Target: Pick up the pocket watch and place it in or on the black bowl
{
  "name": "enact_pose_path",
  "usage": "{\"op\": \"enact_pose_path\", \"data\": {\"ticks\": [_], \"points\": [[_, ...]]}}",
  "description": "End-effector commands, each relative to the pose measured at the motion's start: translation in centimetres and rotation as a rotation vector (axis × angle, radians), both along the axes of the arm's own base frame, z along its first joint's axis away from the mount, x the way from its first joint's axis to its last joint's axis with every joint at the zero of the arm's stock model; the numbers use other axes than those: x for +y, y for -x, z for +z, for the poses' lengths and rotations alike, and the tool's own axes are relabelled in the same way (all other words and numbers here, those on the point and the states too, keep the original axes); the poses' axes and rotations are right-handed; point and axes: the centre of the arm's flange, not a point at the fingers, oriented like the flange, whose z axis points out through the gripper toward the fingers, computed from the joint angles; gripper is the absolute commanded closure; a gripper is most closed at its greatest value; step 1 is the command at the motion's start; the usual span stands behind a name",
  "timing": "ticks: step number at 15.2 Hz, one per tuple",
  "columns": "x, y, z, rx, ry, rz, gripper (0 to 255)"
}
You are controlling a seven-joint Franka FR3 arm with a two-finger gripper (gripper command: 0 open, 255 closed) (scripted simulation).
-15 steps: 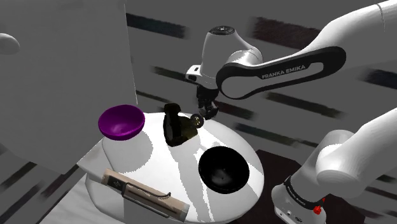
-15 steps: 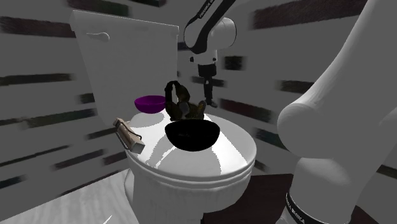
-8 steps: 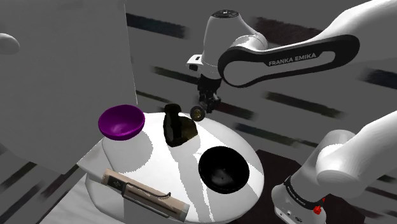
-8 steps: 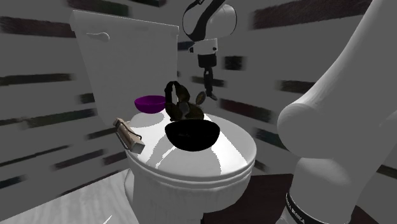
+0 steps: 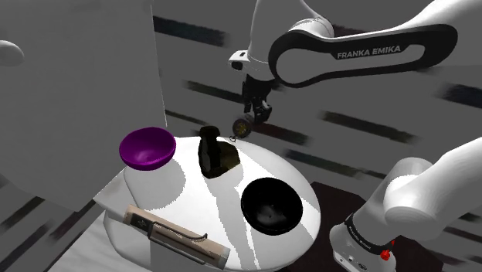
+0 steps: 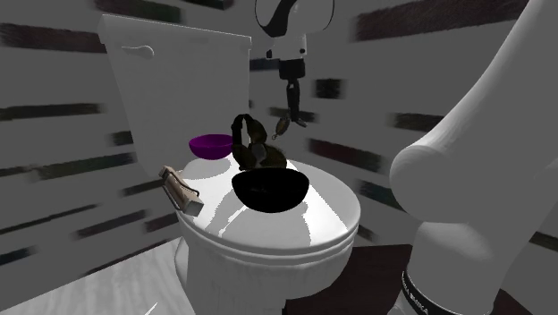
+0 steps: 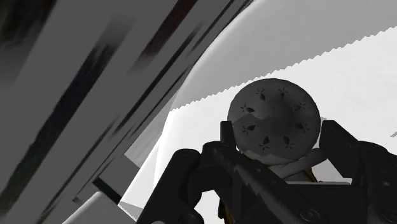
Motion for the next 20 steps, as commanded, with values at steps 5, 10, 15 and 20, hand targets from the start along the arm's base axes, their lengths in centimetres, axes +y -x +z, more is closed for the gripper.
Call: {"op": "enact_pose_path", "data": {"ticks": [5, 10, 15, 20], "points": [[0.8, 3.9, 1.7, 0.000, 0.000, 0.000, 255], [1.5, 7.8, 2.1, 0.001, 0.000, 0.001, 255], [3.0, 5.7, -2.8, -0.004, 0.047, -0.035, 0], [4.5, 3.0, -9.0, -0.011, 0.107, -0.079, 0]]}}
